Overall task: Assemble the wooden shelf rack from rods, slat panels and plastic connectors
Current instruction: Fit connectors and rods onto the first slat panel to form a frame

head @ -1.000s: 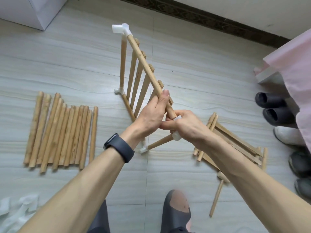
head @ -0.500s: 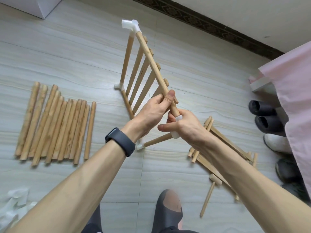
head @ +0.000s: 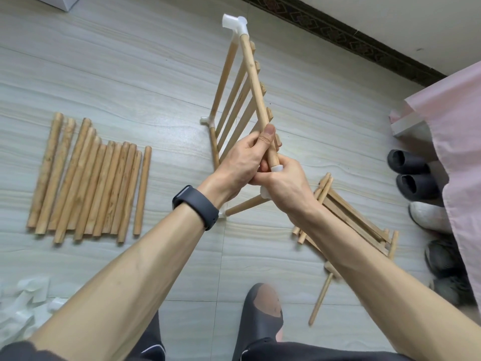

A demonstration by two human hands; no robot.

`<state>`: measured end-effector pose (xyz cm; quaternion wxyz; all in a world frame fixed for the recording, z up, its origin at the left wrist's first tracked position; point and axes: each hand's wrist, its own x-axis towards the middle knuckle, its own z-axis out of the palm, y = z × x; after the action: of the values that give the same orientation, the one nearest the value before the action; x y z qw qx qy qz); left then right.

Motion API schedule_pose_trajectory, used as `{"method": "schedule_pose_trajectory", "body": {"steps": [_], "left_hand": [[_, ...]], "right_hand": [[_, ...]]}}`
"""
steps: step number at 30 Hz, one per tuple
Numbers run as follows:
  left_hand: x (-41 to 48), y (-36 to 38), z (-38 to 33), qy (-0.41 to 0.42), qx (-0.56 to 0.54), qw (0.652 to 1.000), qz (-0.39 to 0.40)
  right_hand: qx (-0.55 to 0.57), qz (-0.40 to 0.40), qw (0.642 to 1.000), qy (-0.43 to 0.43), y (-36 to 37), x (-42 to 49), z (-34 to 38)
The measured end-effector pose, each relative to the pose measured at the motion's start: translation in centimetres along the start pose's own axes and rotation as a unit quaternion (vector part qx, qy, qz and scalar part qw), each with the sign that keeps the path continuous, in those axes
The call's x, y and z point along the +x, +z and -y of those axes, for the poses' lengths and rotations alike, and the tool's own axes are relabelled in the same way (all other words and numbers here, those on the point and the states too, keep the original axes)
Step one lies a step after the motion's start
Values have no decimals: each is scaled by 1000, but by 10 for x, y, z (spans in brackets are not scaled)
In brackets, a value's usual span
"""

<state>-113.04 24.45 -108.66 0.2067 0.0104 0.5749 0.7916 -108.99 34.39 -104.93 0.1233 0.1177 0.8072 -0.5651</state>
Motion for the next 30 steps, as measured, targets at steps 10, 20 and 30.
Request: {"method": "schedule_pose_trajectory", "body": {"steps": [10, 20, 30], "left_hand": [[8, -2, 4, -15, -13, 1000, 21], [-2, 11, 3, -31, -30, 999, 30], [-5, 1, 9, -18, -44, 999, 1]], "right_hand": [[-4, -28, 999, 40, -6, 2, 0], [56, -46, 997, 17, -3, -12, -8], [156, -171, 972, -40, 4, -17, -20]]}}
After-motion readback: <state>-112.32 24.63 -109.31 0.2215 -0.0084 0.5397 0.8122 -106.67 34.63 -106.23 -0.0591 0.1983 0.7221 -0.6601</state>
